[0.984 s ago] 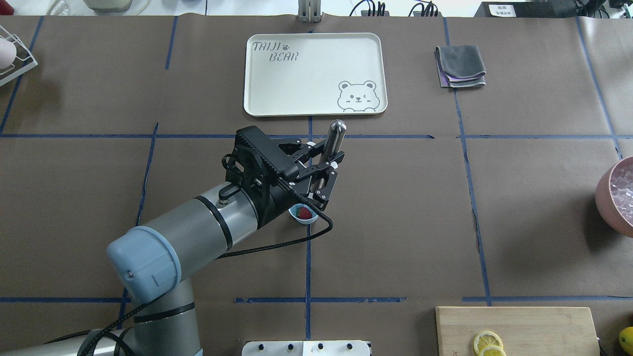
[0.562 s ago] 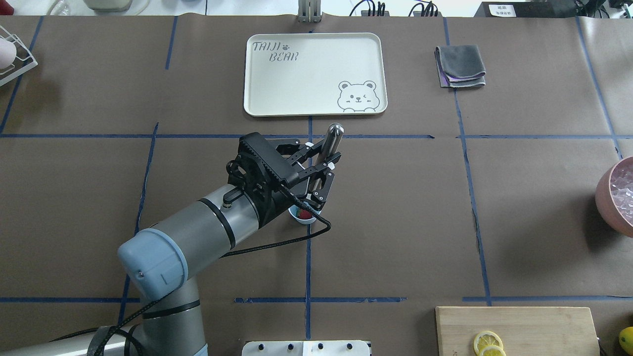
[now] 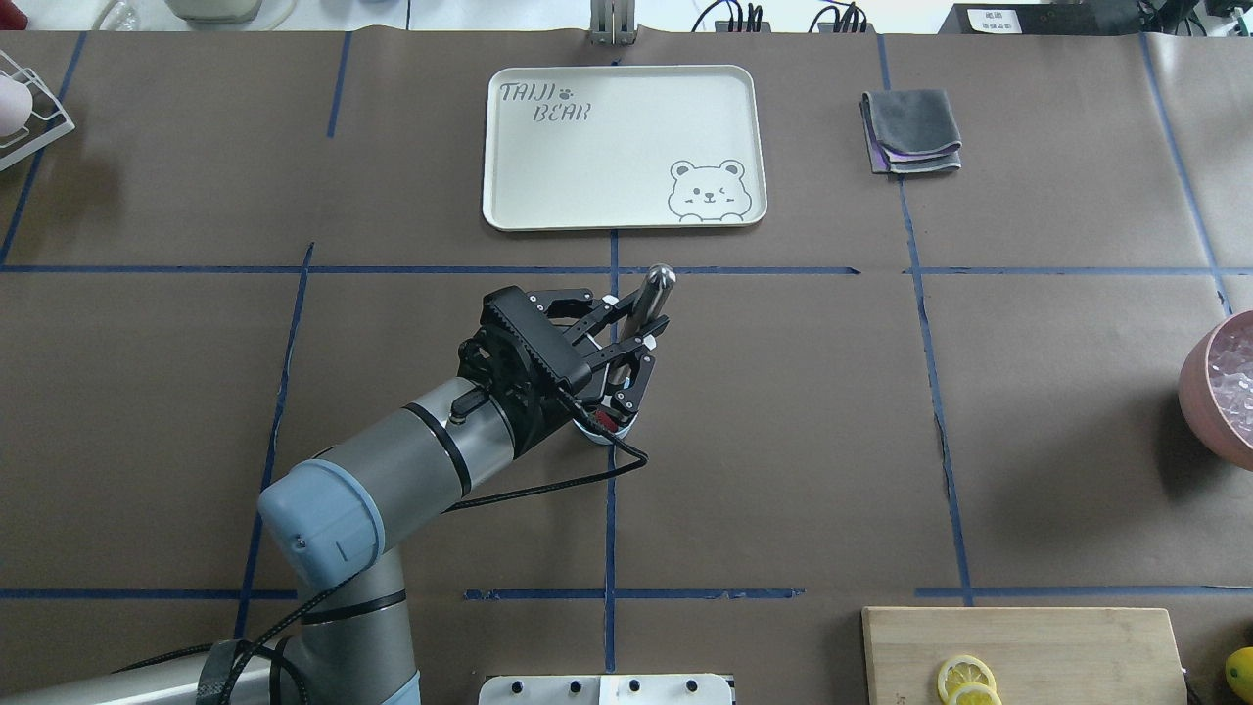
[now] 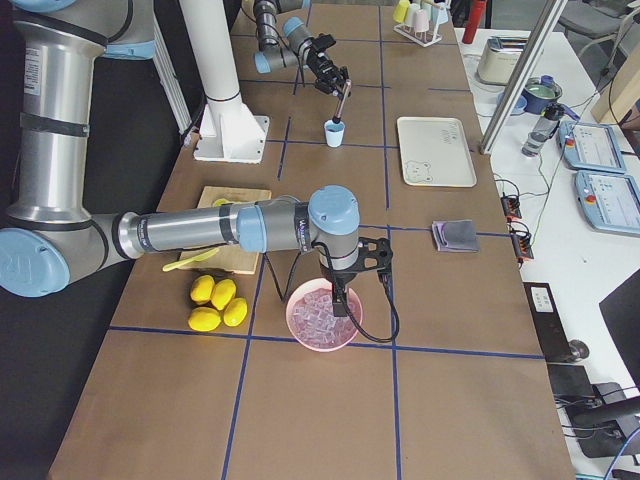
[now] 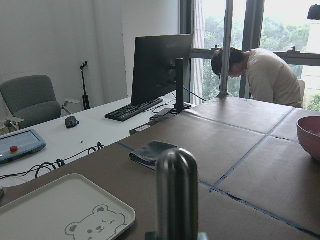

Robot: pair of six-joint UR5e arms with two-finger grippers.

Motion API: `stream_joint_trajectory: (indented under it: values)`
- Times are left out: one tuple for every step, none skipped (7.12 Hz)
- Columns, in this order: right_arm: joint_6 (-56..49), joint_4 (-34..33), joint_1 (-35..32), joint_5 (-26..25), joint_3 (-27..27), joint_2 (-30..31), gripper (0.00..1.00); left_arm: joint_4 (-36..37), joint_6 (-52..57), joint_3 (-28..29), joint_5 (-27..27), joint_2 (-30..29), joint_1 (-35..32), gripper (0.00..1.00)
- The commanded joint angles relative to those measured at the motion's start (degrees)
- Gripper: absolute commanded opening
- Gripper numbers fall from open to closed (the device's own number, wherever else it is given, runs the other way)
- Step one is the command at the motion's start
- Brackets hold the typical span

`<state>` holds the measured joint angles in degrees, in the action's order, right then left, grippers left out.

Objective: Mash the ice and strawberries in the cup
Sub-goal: 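Press the muddler down onto the ice and strawberry in the cup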

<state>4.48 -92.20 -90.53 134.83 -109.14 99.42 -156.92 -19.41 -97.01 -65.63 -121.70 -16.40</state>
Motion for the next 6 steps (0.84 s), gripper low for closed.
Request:
stream_joint_trajectory:
  values:
    - [0.0, 0.0, 0.0, 0.0, 0.1, 0.0, 1.0, -3.5, 0.4, 3.6, 0.1, 0.1, 0.2, 0.03]
    - [0.0, 0.0, 0.0, 0.0, 0.1, 0.0, 1.0, -4.6, 0.5, 4.9, 0.1, 0.1, 0.8, 0.03]
    - [0.0, 0.0, 0.0, 0.0, 0.2, -0.1, 1.0, -4.7, 0.5, 5.1, 0.0, 0.9, 1.1, 0.04]
    - [0.0, 0.0, 0.0, 0.0, 0.2, -0.1, 1.0, -4.8, 0.5, 5.0, 0.0, 1.0, 1.3, 0.04]
    - [0.0, 0.0, 0.0, 0.0, 0.2, -0.2, 1.0, -4.8, 0.5, 5.1, 0.0, 1.5, 1.7, 0.04]
    - [0.0, 0.0, 0.0, 0.0, 0.2, -0.2, 1.0, -4.8, 0.5, 5.1, 0.0, 1.6, 1.8, 0.04]
